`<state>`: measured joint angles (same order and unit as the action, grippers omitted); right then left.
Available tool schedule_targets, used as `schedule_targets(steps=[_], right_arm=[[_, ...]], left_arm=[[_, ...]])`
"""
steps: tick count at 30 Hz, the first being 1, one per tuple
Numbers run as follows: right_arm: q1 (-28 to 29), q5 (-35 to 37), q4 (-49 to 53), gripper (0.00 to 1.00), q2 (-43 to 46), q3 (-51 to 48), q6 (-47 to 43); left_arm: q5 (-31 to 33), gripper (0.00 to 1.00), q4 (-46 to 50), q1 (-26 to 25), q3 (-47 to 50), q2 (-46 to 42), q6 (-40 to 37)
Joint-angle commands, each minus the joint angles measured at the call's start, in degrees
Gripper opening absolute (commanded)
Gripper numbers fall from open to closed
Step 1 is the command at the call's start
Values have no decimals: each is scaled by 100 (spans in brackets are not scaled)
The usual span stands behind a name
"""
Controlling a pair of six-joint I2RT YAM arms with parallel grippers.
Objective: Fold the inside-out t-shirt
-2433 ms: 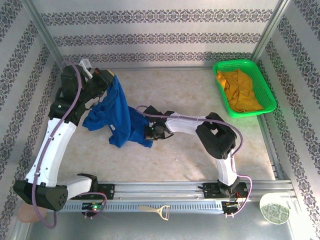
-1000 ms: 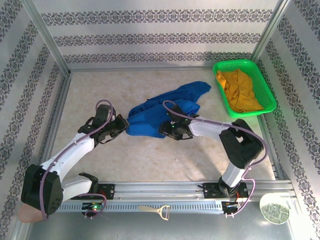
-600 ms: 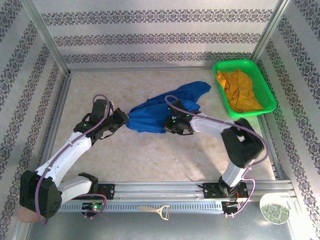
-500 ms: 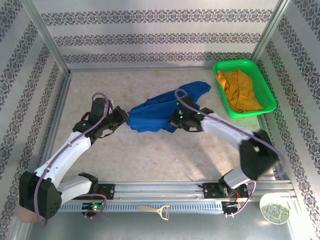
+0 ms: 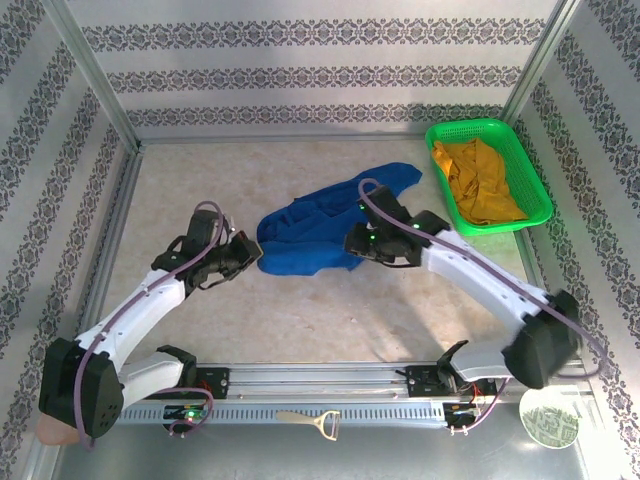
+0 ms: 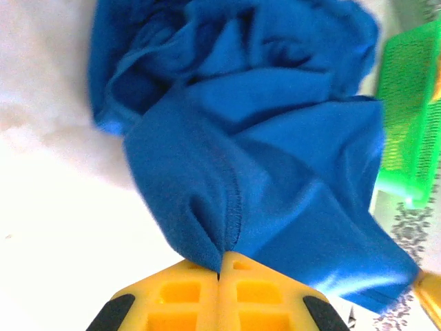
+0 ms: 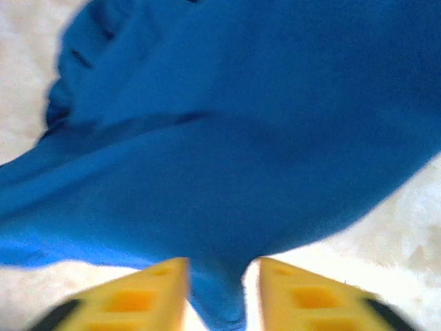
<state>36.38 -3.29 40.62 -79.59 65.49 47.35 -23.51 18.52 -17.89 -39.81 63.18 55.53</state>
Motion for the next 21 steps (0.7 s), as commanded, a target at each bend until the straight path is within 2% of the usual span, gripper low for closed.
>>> schedule_targets(steps=[1, 4, 7, 12, 16, 21], right_arm=[[8, 317, -460, 76, -502, 189, -273], [-6, 410, -208, 77, -456, 143, -352], [-171, 404, -353, 76, 32, -720, -198], [-629, -65, -1210, 75, 549, -2183, 161], [-640, -470, -1911, 70, 335, -2617, 273], [-395, -570, -2326, 68, -137, -2531, 425]], left_arm=[[423, 0, 492, 6, 281, -230, -62], [891, 0, 874, 14, 343, -201, -51], [1279, 0, 1070, 26, 334, -177, -42], [1431, 0, 1039, 32, 323, -110, -60], [1417, 0, 1021, 47, 298, -33, -138], [1421, 0, 998, 44, 282, -25, -199]])
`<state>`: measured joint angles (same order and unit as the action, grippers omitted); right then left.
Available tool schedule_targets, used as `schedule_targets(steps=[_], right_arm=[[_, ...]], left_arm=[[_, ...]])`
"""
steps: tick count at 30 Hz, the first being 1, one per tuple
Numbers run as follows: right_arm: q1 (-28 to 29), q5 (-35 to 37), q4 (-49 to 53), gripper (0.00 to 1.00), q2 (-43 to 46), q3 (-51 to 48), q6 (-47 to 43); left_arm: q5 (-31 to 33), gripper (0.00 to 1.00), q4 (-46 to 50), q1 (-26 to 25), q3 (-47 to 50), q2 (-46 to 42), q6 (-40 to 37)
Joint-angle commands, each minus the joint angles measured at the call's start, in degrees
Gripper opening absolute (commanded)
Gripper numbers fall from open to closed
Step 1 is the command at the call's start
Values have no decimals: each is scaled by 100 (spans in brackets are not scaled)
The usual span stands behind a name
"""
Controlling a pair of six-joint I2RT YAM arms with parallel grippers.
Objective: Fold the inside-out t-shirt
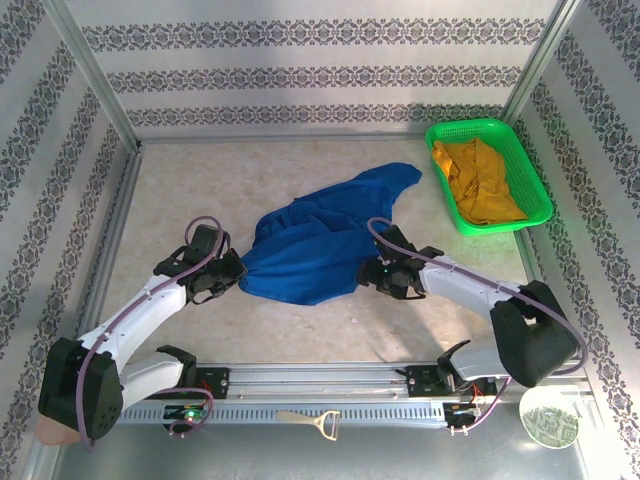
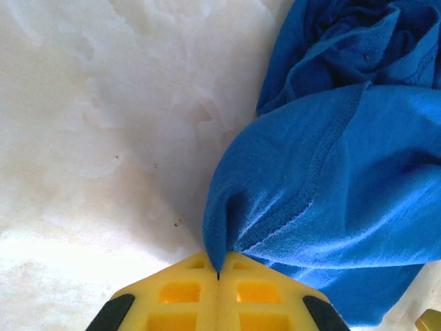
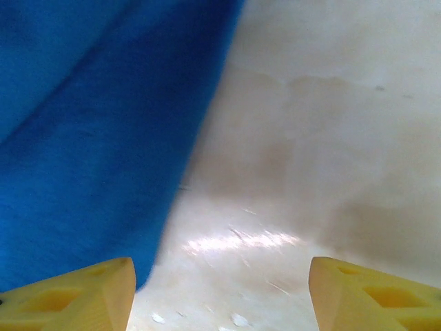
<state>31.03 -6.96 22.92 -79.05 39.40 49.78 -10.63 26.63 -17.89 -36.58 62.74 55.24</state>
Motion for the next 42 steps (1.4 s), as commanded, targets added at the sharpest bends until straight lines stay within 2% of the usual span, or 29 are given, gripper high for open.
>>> schedule_targets(steps=[1, 8, 9, 13, 15, 17, 20, 25, 29, 33, 38, 42], right_arm=[[194, -217, -634, 67, -322, 123, 220], [556, -318, -916, 61, -1256, 622, 448], [607, -306, -937, 58, -1338, 679, 474], [712, -332, -1105, 37, -1587, 839, 617], [724, -337, -1110, 32, -1564, 938, 647], [729, -349, -952, 34, -1499, 1082, 639], [808, -284, -704, 46, -1333, 1200, 684], [1032, -59, -321, 57, -1072, 1213, 898], [1120, 32, -353, 61, -1108, 1099, 1045], [1237, 265, -211, 70, -1105, 936, 1318], [1292, 328, -408, 69, -1219, 665, 1596], [1297, 299, -588, 60, -1391, 745, 1512]], left_arm=[[115, 0, 176, 43, -37, 26, -180], [88, 0, 202, 42, -75, 9, -214], [88, 0, 202, 45, -81, 10, -216], [73, 0, 193, 40, -130, 12, -233], [70, 0, 192, 42, -164, 5, -255], [61, 0, 210, 42, -204, -14, -275], [53, 0, 246, 48, -236, -63, -288], [18, 0, 247, 49, -245, -130, -280], [-1, 0, 228, 49, -250, -152, -268], [-28, 0, 220, 63, -283, -147, -277], [-48, 0, 219, 66, -337, -140, -277], [-48, 0, 211, 65, -381, -128, -268]])
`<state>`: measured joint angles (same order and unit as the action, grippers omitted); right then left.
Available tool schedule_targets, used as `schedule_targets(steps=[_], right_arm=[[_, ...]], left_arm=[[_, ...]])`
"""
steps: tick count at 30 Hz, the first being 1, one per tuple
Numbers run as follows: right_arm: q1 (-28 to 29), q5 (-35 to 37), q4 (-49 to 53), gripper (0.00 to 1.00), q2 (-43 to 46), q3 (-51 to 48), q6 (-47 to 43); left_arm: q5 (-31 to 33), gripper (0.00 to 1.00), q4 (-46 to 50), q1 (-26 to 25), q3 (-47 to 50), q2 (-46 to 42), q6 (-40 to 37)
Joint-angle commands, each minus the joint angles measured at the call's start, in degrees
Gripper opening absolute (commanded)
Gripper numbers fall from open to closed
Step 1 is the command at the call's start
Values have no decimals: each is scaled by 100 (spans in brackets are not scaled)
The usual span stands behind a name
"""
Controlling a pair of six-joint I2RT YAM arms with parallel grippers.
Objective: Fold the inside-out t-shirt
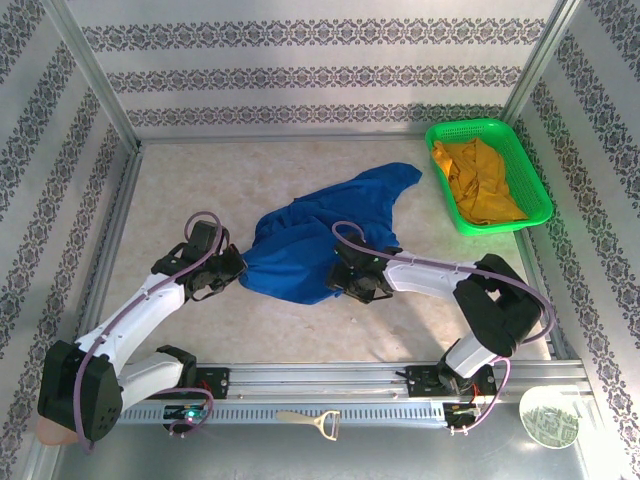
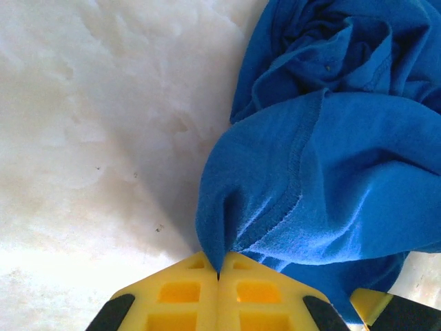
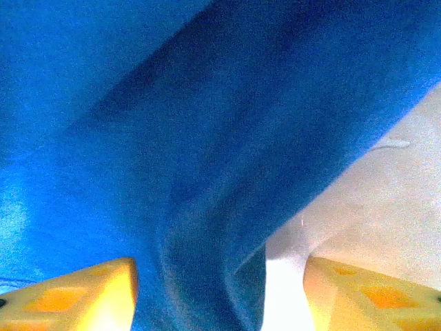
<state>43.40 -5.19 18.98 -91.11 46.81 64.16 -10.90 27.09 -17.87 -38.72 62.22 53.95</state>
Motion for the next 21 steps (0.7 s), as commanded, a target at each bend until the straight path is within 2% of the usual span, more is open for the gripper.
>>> schedule_targets(steps=[1, 2, 5, 8, 11, 15, 18, 21], right_arm=[[42, 128, -188, 52, -202, 65, 14], [11, 101, -185, 44, -214, 133, -77], [-265, -34, 66, 0, 46, 484, -615], [-922, -151, 684, 0, 660, 1212, -1423], [-1783, -459, 1412, 0, 1017, 2578, -2173], [-2578, -914, 2459, 0, 754, 5225, -2957], [-2906, -1214, 3133, 0, 354, 7145, -3250], [-3075, -1398, 3618, 0, 20, 8714, -3338]], left_arm=[[-18, 0, 157, 60, -175, -68, -140], [-24, 0, 133, 64, -183, -61, -131], [-127, 0, 13, 156, -390, 2, -178], [-450, 0, -38, 499, -1238, 293, -339], [-847, 0, -190, 776, -2616, 876, -373], [-1281, 0, -183, 839, -4943, 1869, -288], [-1484, 0, -304, 829, -6338, 2343, -49], [-1574, 0, -345, 825, -7328, 2536, 138]])
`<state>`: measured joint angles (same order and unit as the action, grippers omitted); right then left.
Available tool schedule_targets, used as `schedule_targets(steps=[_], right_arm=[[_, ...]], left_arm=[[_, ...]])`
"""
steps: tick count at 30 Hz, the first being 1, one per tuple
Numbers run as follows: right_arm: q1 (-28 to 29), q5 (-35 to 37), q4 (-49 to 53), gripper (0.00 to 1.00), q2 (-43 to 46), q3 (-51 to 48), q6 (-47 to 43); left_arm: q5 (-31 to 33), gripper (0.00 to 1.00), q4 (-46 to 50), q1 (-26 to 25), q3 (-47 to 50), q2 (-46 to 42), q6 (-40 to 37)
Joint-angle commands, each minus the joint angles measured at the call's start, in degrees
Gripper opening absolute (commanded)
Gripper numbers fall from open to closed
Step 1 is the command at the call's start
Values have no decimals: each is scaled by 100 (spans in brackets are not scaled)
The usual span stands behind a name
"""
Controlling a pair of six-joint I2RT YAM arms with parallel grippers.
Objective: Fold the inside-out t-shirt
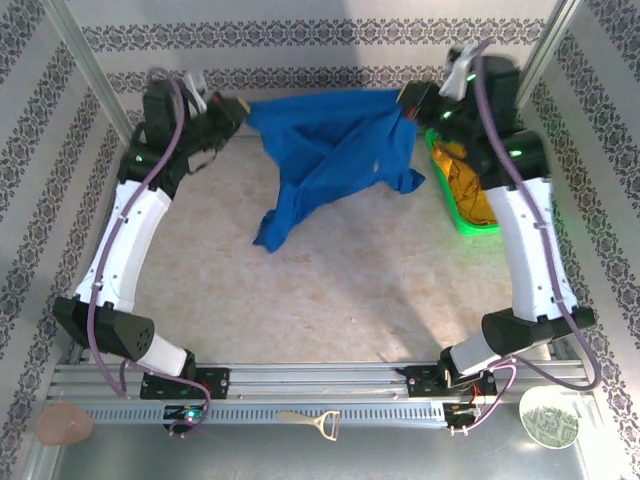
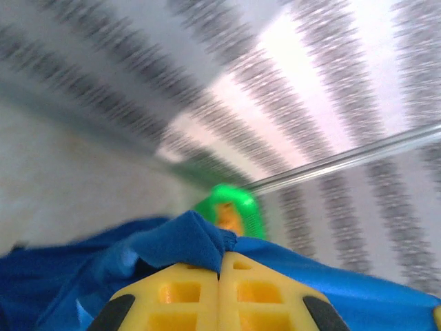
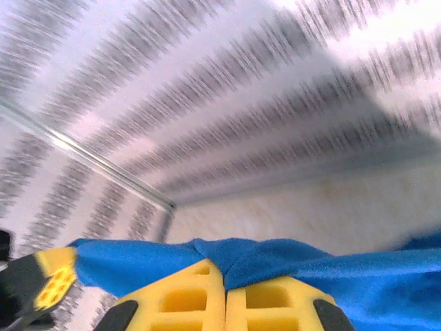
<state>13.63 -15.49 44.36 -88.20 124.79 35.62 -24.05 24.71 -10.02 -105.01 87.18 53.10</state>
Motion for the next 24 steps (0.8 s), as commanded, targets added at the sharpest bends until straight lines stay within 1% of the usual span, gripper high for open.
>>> schedule_targets(steps=[1, 3, 4, 7, 12, 16, 18, 20, 22, 24], right_arm=[[-120, -429, 1180, 0, -332, 1271, -451], [-152, -542, 1293, 0, -360, 1820, -354], [-162, -595, 1295, 0, -320, 1924, -297], [-161, -657, 1197, 0, -80, 1771, -205], [-143, -693, 821, 0, 495, 489, -87], [-141, -631, 635, 0, 658, -579, -54], [-95, -571, 419, 0, 672, -1269, -67], [-41, -478, 67, 0, 615, -2143, 12], [10, -543, -346, 0, 337, -2819, 147], [105, -602, -676, 0, -128, -3156, 238]], left_arm=[[-274, 0, -107, 31, -886, 29, 255], [-249, 0, -120, 30, -1152, -82, 327], [-210, 0, -131, 32, -1212, -169, 333], [-79, 0, -201, 34, -1259, -394, 349], [-165, 0, -451, 27, -1103, -500, 524], [-186, 0, -630, 27, -728, -579, 704], [-174, 0, -611, 1, -305, -654, 773], [-154, 0, -607, -39, 343, -819, 853], [4, 0, -713, -124, 1389, -1100, 883], [276, 0, -780, -184, 2408, -1417, 945]])
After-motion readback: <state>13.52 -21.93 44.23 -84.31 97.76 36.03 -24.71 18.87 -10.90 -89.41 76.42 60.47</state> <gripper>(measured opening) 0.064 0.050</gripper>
